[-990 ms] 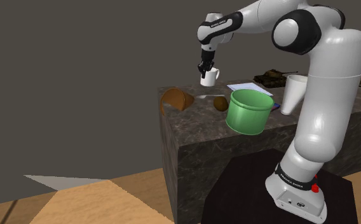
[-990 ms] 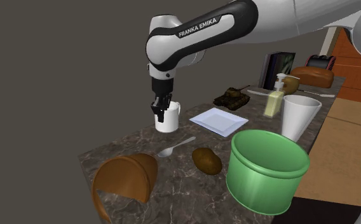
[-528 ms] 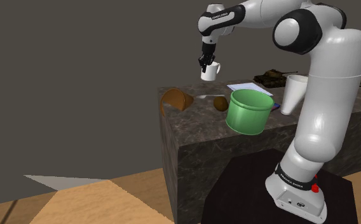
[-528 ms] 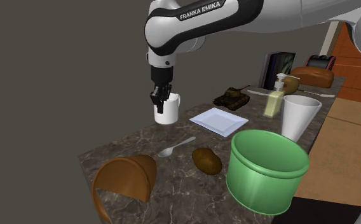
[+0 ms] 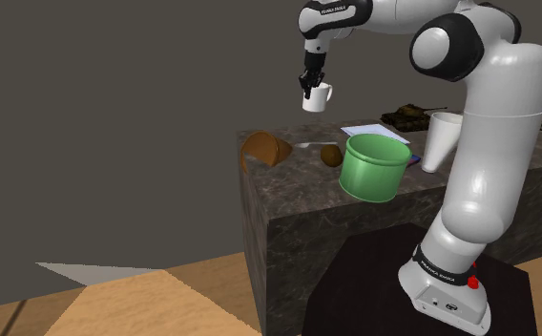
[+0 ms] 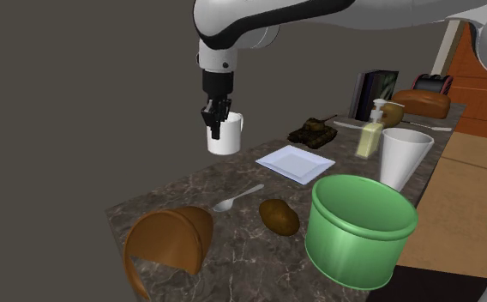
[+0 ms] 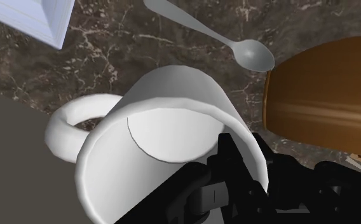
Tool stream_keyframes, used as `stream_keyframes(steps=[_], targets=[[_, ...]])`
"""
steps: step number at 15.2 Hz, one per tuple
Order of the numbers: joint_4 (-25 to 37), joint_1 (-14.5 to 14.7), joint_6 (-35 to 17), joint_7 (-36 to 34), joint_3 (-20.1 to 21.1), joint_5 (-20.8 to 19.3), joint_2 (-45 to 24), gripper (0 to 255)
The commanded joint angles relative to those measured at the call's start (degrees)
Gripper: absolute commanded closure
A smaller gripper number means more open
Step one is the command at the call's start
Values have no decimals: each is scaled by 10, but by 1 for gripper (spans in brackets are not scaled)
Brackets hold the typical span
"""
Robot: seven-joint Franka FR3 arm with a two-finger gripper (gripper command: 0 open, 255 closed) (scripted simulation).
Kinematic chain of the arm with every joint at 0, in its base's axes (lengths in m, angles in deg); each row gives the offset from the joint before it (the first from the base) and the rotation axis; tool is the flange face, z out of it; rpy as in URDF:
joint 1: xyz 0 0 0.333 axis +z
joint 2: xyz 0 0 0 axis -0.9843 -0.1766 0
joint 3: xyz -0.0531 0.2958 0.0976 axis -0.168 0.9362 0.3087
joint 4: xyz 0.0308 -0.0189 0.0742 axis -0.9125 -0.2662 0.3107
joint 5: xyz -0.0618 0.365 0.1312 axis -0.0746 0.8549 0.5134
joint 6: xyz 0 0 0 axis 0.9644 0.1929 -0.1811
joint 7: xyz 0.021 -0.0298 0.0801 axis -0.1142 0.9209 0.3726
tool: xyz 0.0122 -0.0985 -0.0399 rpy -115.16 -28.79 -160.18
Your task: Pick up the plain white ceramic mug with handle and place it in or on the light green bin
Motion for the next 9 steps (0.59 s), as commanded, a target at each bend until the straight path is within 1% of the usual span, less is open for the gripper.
stream_keyframes(steps=[1,9], targets=[[19,-1,17,-1,0,0,-2,255],[102,-7,85,0,-1,5,-17,255]])
